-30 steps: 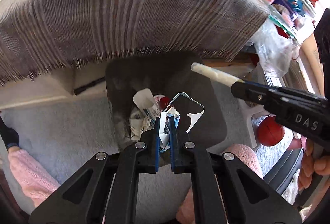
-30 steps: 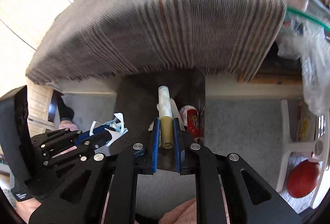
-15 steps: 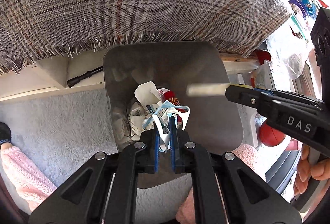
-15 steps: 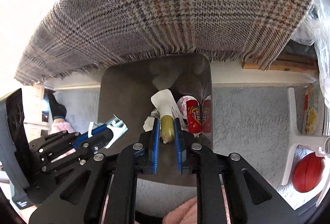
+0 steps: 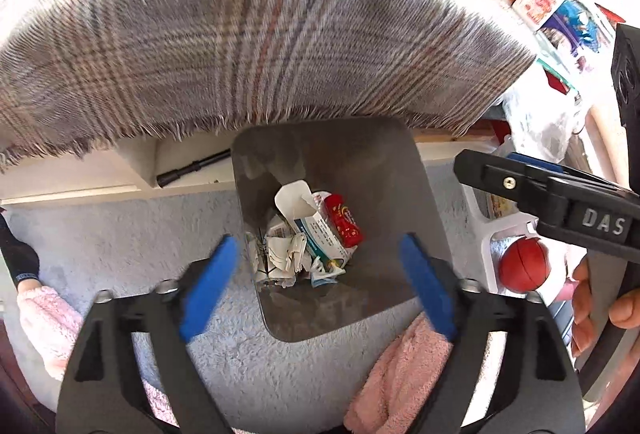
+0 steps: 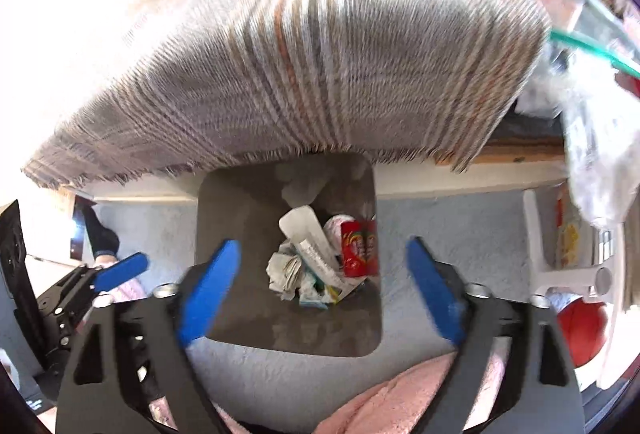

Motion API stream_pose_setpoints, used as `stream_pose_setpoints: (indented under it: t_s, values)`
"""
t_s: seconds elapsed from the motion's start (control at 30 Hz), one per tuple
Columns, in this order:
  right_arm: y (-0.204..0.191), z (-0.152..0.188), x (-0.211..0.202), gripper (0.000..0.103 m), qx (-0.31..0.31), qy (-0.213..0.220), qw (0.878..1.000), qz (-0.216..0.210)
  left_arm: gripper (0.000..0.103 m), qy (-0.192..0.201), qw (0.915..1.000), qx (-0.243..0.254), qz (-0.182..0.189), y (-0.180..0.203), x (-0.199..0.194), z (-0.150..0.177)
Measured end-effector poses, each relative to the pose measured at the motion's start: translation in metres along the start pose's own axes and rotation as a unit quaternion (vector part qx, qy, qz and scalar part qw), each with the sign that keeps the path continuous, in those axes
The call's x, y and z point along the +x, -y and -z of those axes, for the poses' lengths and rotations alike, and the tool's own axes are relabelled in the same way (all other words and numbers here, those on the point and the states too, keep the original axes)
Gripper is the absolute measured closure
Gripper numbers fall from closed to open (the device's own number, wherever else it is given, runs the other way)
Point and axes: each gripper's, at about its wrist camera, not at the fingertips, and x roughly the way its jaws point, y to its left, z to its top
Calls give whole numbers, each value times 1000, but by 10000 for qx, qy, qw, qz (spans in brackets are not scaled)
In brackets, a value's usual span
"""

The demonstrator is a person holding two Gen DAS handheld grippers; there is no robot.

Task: Collect trash
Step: 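Raise both open grippers back over the table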

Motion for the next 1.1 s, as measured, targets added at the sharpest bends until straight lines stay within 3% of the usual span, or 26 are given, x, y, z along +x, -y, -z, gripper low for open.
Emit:
stream_pose_setpoints:
  t_s: [0.1, 0.33, 0.6, 1.1]
  values:
    - [-1, -2, -16, 4, -47, 147, 9999, -66, 9, 124, 9999, 64, -52, 3, -15, 0]
    - [0, -13, -55, 4, -18, 477, 9984, -291, 8, 493, 9985, 207, -96, 5, -56, -15]
    - [1, -51, -79, 4, -22, 760, 9964, -383, 8, 752, 9968, 160, -224, -10, -81, -50]
    - [10, -195, -56, 4, 247, 1034, 9940, -268, 8, 1290, 9870, -93, -956, -67, -84, -188]
